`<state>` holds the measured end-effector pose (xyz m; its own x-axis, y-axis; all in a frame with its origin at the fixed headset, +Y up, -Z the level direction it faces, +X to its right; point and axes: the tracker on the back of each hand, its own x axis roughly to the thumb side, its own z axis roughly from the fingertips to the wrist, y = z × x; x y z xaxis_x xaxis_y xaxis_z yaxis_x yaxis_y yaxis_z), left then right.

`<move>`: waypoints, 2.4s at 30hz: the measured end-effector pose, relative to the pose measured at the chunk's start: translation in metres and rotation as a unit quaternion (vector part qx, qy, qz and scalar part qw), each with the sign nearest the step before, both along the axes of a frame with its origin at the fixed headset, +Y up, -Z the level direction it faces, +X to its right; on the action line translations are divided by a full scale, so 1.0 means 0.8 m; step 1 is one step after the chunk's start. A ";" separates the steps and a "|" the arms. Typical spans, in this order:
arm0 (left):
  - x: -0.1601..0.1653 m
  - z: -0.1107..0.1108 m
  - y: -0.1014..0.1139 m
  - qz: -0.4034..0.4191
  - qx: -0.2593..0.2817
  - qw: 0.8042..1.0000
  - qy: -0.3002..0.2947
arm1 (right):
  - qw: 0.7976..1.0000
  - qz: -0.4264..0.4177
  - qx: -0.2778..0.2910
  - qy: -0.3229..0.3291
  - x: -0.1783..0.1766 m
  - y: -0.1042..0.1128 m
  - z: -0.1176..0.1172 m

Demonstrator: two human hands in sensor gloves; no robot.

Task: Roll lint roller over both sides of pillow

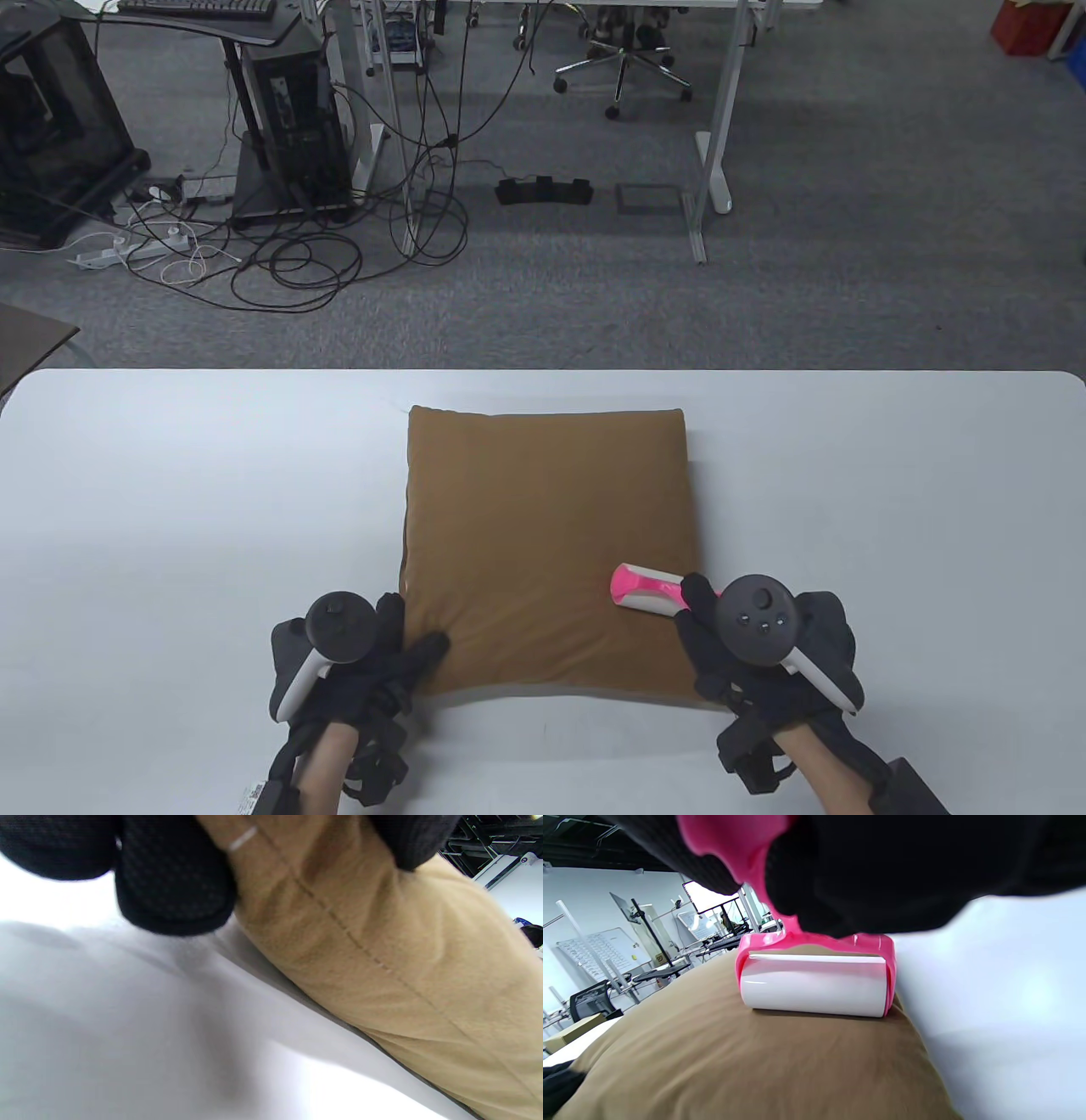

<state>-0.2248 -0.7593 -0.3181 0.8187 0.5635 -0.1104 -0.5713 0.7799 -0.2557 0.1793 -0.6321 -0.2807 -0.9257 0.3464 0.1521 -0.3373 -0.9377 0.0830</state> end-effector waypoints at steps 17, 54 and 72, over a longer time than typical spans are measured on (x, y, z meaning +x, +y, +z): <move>-0.002 0.000 -0.003 0.012 -0.015 1.000 0.004 | 0.992 0.056 0.081 0.078 -0.063 0.024 0.063; -0.002 -0.004 -0.004 0.017 -0.034 0.999 -0.005 | 0.992 0.047 -0.021 -0.116 -0.144 -0.018 -0.207; 0.001 -0.005 -0.002 0.009 -0.032 0.999 -0.012 | 1.000 -0.025 0.011 -0.007 -0.119 -0.001 -0.146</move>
